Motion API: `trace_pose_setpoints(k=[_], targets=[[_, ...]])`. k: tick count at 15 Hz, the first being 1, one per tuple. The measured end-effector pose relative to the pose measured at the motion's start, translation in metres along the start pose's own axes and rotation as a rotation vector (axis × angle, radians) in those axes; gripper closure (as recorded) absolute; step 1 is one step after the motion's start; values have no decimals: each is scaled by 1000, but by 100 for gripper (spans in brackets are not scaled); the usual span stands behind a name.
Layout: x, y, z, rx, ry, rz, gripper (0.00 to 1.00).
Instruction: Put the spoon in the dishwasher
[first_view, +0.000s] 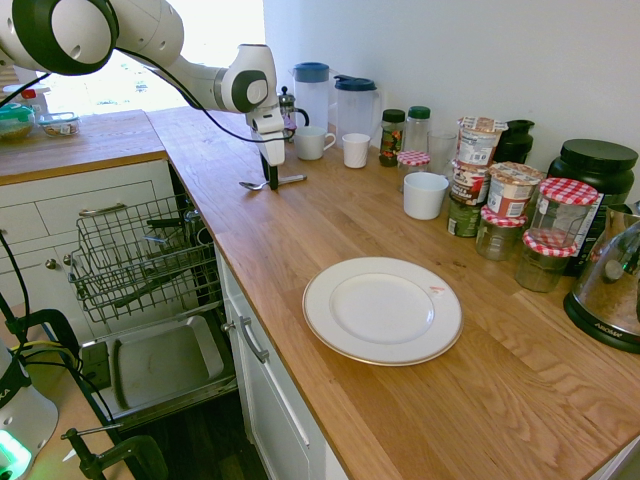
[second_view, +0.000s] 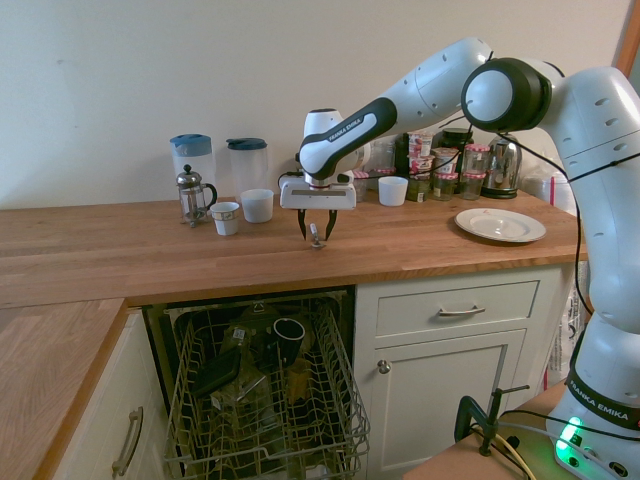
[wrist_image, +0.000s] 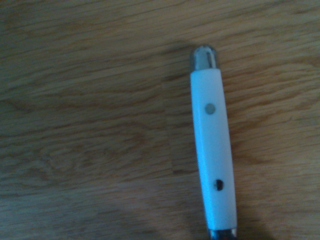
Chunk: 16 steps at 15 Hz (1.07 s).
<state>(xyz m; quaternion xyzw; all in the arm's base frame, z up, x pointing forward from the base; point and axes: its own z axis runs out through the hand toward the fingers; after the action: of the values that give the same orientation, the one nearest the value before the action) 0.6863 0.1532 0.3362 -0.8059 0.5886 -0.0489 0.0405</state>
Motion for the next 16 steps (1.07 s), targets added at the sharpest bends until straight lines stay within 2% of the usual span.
trace_pose_setpoints(k=[11, 13, 16], targets=[[10, 5, -4, 19, -15, -18, 100], [6, 16, -21, 36, -11, -32, 100], [-17, 47, -77, 76, -8, -66, 100]])
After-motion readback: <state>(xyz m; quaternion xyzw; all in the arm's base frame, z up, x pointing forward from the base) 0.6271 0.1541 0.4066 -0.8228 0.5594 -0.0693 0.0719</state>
